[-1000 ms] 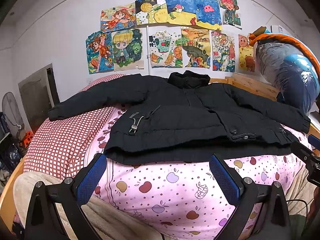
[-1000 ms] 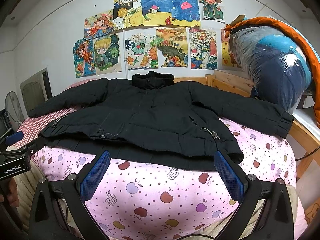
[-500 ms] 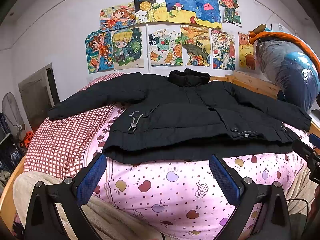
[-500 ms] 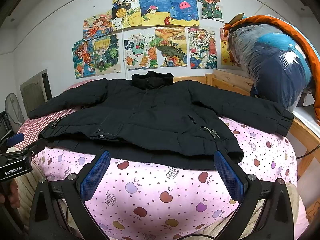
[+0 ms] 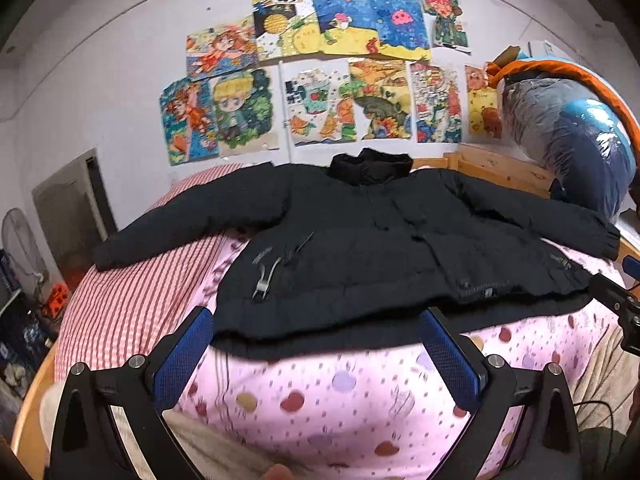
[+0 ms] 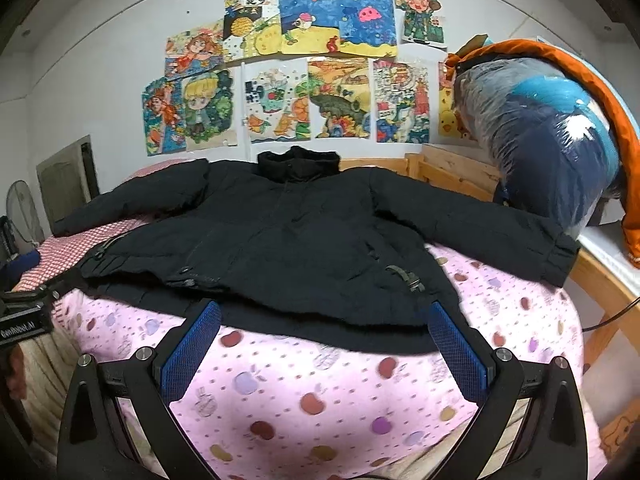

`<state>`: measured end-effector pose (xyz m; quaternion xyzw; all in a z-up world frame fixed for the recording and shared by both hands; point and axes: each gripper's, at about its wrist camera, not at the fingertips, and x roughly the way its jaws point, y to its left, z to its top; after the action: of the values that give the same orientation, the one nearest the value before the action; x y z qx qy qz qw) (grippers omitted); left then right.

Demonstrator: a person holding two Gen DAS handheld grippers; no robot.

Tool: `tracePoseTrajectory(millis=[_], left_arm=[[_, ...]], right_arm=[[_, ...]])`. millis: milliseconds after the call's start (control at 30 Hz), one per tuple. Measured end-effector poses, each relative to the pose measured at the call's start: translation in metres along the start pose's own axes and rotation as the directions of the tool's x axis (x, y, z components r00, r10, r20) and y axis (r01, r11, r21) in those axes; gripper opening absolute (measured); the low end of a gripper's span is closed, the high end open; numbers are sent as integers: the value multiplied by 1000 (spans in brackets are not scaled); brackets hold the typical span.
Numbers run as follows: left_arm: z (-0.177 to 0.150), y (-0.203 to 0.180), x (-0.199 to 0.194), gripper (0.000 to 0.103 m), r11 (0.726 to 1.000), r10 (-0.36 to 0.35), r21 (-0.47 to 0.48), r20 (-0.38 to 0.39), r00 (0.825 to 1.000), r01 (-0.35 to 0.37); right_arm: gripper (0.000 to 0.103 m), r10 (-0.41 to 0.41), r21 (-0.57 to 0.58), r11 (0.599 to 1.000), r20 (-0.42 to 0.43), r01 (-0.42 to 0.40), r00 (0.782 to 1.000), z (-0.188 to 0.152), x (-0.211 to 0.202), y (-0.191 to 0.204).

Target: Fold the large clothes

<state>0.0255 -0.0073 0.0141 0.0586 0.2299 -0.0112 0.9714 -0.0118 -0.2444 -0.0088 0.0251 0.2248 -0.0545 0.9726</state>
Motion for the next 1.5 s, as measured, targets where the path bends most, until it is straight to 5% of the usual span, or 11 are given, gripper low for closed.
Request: tracePoseTrajectory(millis=[133, 300, 733, 1200, 1300, 1500], left_arm=[[30, 2, 10, 103, 996, -85, 1, 3, 996, 85], [68, -4, 32, 103, 988, -155, -13, -3, 988, 155], [127, -42, 137, 103, 993, -100, 45, -155, 983, 108], [169, -149, 251, 103, 964, -118, 204, -253, 960, 172], [173, -181, 276, 103, 946, -164, 229, -276, 947, 231], [175, -226, 327, 103, 914, -308, 148, -350, 885, 377]], right_arm=[[102, -117, -25, 993, -30, 116, 993, 15, 8, -14], [102, -159, -50, 986, -39, 157, 987, 32, 15, -29], [102, -231, -18, 973, -33, 230, 972, 54, 54, -77], [102, -322, 90, 940, -83, 329, 943, 51, 104, -138], [102, -345, 165, 919, -103, 358, 933, 49, 108, -157], [102, -376, 416, 824, -106, 385, 920, 24, 108, -209]])
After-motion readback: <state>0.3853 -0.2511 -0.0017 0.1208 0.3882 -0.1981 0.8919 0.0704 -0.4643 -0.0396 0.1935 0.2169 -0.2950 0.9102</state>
